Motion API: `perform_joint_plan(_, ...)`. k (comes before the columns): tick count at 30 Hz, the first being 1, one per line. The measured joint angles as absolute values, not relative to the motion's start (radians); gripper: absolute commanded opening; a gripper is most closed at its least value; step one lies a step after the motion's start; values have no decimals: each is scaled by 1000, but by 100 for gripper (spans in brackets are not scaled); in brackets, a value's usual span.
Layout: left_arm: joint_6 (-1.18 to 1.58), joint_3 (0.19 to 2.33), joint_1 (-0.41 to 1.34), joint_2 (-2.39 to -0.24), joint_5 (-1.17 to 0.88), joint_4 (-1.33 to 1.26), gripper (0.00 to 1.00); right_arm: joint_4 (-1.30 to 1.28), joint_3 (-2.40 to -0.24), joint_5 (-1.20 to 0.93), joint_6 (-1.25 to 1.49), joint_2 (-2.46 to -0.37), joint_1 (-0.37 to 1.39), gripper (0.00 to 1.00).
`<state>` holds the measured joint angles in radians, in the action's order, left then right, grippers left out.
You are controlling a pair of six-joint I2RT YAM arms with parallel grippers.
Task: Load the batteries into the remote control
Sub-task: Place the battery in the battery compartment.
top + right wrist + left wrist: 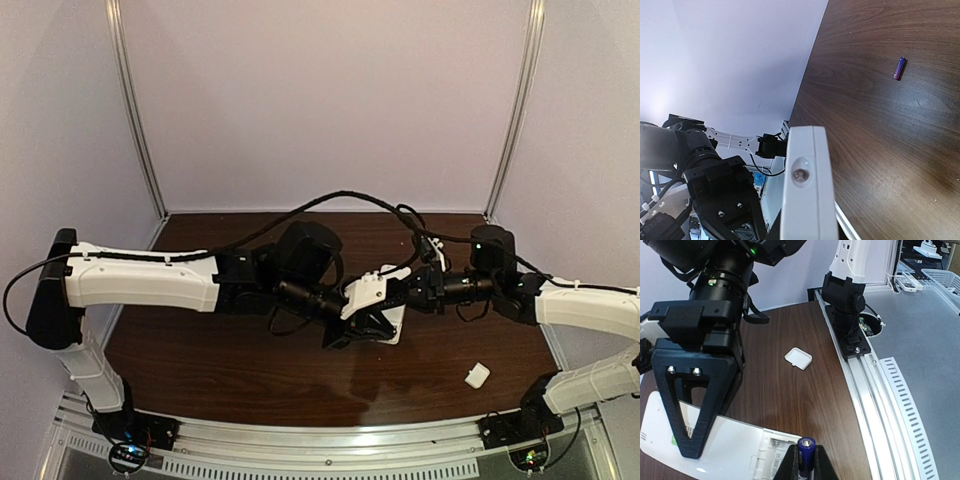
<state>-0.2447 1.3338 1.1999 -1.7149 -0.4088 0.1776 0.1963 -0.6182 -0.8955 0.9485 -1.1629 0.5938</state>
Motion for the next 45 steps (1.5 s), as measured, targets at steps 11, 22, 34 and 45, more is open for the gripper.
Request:
perform_joint_plan(11,-262,1361,1200,-1730,-395,176,0,208,-618,-893,950,-1175,613,0)
perform_joint_plan(22,-279,1365,1200,-1753,-351,197,0,207,-619,-894,950,-1175,613,0)
perform_joint_plan(34,-280,1374,1200,-1766,-324,212,11,198,-624,-886,945,-1175,616,0)
perform_joint_plan(45,-280,1382,1200,-1773,-306,239,23,183,-633,-874,937,-1176,616,0)
